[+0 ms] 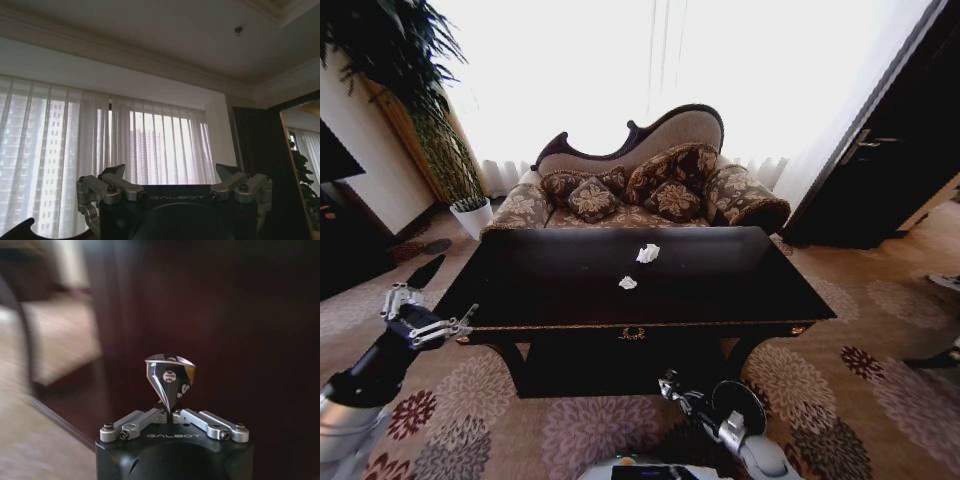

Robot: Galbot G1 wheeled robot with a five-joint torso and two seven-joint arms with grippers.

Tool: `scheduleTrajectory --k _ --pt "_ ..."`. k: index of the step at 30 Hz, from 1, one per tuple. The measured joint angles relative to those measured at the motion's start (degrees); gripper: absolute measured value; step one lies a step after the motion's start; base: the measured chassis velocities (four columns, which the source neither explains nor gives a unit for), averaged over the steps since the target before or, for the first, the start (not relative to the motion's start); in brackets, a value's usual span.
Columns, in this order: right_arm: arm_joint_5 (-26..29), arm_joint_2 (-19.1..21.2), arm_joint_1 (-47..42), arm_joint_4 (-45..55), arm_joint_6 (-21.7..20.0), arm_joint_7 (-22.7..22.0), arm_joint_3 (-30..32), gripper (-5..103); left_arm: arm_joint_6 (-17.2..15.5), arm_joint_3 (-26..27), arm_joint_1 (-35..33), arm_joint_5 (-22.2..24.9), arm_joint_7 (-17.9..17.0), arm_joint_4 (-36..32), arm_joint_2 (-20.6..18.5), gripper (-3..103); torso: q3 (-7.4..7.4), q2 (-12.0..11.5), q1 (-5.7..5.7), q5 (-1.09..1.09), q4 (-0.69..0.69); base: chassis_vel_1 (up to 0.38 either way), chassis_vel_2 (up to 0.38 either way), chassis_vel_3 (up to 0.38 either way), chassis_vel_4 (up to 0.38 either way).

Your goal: Move to the front of the table and place the trash on the table into the trash bin.

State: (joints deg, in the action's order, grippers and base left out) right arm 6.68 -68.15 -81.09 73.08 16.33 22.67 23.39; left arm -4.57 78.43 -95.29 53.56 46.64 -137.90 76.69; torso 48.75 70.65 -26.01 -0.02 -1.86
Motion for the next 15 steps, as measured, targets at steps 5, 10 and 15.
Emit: scheduleTrajectory --k 5,10,15 --pt "-0.33 0.51 1.53 -4.36 -4.4 -8.7 -0.22 0 0.05 0.06 -0.28 0.04 0.06 -0.36 0.21 100 0.0 0.0 0.0 0.01 0.0 0.0 0.0 0.0 0.0" --pt "-0.7 1.43 2.9 -8.25 -7.99 -13.64 0.0 0 0.17 0.11 -0.6 0.04 0.14 -0.66 0.35 100 0.0 0.0 0.0 0.02 0.0 0.0 0.0 0.0 0.0" --pt "-1.02 3.53 4.68 -14.1 -10.32 -17.28 0.29 0 0.2 0.45 -0.87 0.19 0.18 -0.81 0.22 100 0.0 0.0 0.0 0.0 0.0 0.0 0.0 0.0 0.0"
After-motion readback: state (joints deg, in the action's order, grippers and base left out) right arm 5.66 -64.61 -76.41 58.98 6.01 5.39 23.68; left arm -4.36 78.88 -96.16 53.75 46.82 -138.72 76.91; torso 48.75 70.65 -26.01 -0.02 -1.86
